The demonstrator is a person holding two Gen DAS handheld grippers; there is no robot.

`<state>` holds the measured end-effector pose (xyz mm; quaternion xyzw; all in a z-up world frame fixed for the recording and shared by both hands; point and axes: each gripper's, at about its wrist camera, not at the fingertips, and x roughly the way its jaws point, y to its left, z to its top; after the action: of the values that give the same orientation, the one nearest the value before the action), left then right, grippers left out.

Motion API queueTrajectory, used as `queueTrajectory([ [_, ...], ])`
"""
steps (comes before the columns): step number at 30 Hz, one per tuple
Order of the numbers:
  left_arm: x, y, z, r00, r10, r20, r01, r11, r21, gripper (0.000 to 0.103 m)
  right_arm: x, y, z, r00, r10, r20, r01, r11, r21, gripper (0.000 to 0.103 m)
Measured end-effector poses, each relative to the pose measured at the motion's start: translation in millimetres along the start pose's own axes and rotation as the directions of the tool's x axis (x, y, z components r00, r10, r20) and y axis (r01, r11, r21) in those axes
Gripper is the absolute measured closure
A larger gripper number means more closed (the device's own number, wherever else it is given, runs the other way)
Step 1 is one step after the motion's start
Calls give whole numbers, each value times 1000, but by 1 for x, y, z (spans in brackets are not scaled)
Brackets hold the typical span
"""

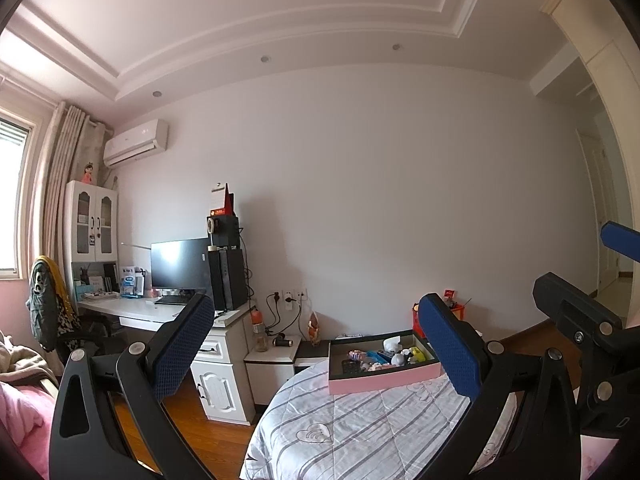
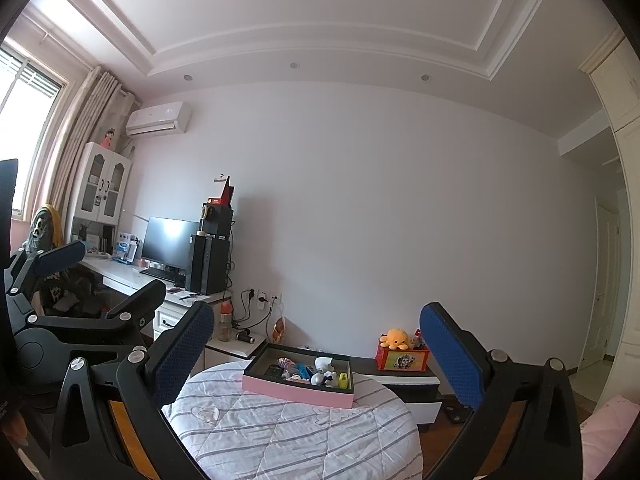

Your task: Organize rigid objects

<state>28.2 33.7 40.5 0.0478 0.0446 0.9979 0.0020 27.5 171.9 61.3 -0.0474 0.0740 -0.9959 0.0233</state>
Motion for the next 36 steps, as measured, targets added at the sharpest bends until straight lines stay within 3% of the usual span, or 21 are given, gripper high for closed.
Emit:
queueTrajectory([
  [36,-6,8,1,1000,4,3,-4,1000,10,0,1,3,2,1000,-13,4,13,1000,-20,0],
])
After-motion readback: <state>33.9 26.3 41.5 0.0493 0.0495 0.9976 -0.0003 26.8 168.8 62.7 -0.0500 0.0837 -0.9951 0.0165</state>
